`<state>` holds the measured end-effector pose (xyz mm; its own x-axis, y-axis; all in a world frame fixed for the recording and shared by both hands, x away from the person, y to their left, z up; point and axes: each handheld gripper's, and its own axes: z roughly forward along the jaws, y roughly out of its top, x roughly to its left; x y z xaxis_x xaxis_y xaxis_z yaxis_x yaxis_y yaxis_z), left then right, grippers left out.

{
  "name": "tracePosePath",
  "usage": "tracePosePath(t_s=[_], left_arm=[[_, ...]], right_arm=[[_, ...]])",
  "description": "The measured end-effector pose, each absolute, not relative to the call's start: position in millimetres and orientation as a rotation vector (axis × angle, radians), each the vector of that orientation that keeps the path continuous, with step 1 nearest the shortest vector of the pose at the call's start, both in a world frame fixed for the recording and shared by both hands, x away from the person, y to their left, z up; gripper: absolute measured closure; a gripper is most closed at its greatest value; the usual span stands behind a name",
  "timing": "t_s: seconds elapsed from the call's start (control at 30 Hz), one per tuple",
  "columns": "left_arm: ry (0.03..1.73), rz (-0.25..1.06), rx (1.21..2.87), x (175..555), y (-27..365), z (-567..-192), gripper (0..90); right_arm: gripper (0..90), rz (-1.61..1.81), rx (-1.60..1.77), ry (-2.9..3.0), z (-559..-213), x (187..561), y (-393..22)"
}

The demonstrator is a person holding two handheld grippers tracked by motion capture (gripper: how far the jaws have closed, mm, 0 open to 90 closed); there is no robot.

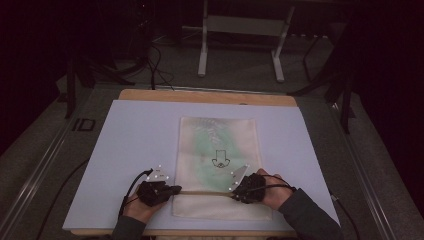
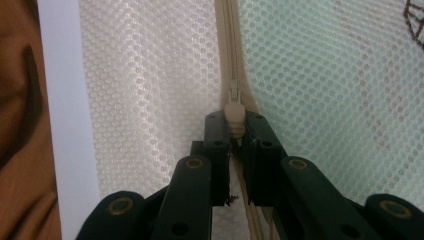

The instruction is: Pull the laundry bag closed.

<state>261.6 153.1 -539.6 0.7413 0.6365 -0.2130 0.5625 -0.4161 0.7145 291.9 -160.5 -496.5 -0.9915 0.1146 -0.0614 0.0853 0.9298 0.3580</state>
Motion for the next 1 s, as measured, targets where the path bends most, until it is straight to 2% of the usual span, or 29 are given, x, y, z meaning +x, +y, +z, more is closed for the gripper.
tracePosePath(t_s=[1.0], left_arm=[[0.901, 0.111, 2.117, 261.7, 153.3, -539.7, 89.5]], right_arm=[[82.3, 0.557, 0.176, 3.01, -495.7, 290.8, -173.4]])
